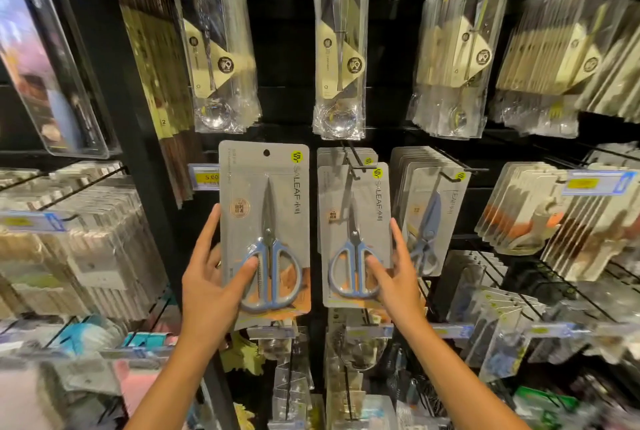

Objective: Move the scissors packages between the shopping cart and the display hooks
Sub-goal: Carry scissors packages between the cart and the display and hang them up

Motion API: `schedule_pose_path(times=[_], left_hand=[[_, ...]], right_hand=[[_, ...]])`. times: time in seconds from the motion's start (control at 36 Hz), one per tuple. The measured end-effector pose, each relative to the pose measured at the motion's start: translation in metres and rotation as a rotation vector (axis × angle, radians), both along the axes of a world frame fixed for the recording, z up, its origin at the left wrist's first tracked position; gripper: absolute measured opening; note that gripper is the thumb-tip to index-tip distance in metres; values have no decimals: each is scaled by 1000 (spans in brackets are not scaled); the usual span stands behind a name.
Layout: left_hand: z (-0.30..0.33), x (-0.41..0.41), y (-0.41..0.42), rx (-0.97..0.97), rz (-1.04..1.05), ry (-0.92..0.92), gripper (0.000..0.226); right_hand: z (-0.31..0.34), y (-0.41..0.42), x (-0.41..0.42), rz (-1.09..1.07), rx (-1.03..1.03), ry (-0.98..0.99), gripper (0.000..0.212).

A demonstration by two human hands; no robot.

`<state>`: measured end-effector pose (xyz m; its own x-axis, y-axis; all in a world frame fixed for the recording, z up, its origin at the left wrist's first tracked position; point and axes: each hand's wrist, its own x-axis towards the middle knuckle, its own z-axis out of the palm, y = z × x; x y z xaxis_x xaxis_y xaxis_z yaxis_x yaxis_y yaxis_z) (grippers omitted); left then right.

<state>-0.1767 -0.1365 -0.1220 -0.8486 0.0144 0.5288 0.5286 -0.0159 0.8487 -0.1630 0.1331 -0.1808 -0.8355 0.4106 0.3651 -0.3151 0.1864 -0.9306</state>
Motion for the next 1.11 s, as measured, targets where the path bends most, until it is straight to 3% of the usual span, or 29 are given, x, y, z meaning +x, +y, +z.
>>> schedule_pose_path(times=[0.11,0.39,0.58,0.72,0.81,0.94,1.11], left_hand=[[4,-2,2,10,-2,5,87],[8,-3,5,29,-5,22,87],[8,-6,3,42,0,15,87],[8,-6,1,48,16,22,87],[5,-8,0,40,30,19,88],[2,-9,1,27,31,25,88],[-2,-9,11,11,3,35,88]], right_hand=[[3,1,-19,25,107,-47,71],[-6,9,-79,-173,349,-203,75],[-10,13,-100,-218,355,-288,86],[-26,1,-87,-231,298,-171,92],[-29,-16,-68,-160,156,-90,83],[-18,-46,-31,144,-10,11,64],[7,-67,-2,356,85,43,84]])
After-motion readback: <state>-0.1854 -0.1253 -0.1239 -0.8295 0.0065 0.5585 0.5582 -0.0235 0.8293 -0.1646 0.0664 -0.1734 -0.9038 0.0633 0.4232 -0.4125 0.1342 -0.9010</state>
